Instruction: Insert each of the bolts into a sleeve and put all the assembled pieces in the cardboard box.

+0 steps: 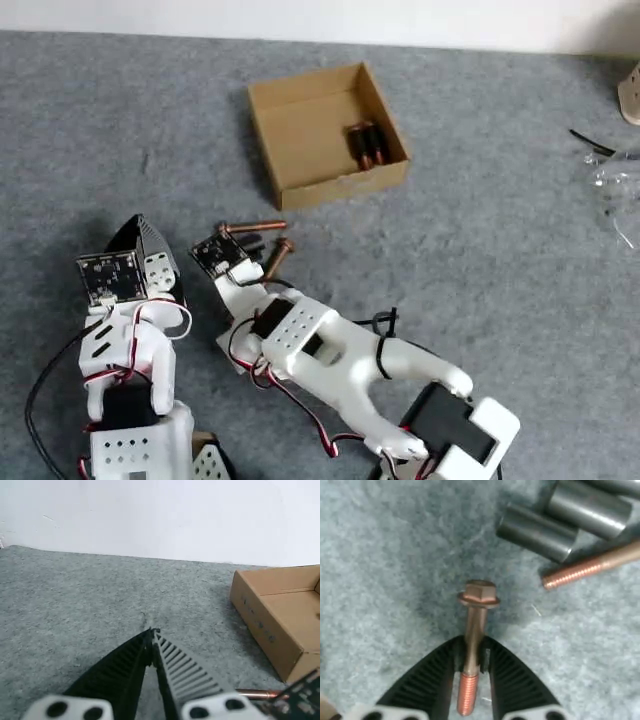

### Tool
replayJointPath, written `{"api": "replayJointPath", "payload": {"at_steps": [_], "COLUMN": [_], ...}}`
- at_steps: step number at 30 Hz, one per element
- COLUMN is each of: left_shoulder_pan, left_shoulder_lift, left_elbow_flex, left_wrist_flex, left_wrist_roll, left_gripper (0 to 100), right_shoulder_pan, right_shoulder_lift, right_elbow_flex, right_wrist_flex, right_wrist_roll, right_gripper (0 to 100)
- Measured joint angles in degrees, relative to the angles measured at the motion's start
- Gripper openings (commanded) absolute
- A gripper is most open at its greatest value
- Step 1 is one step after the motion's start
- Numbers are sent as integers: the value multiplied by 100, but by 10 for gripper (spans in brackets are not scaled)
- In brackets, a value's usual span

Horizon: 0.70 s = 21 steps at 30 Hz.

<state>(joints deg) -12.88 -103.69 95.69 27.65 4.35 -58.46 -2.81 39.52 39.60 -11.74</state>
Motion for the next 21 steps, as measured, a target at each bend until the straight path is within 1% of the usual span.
{"api": "replayJointPath", "payload": {"at_steps": [2,4,6,7,10,17,21], "left_shoulder_pan": [0,0,0,0,0,0,-9], "left_shoulder_lift": [0,0,0,0,0,0,-9], "left_elbow_flex": [0,0,0,0,0,0,0], "left_wrist_flex": [0,0,0,0,0,0,0], "left_wrist_roll": [0,0,0,0,0,0,18], "left_gripper": [11,11,11,11,11,11,11], "right_shoulder_pan": [141,325,457,475,448,519,536], "right_shoulder_lift": [0,0,9,9,9,9,9], "right_elbow_flex": [0,-44,-185,-264,-448,-818,-1222], "right_wrist_flex": [70,413,765,879,1064,1266,1284], "right_wrist_roll": [264,905,1618,1785,1960,2673,3367], "right_gripper": [15,52,111,147,224,235,235]}}
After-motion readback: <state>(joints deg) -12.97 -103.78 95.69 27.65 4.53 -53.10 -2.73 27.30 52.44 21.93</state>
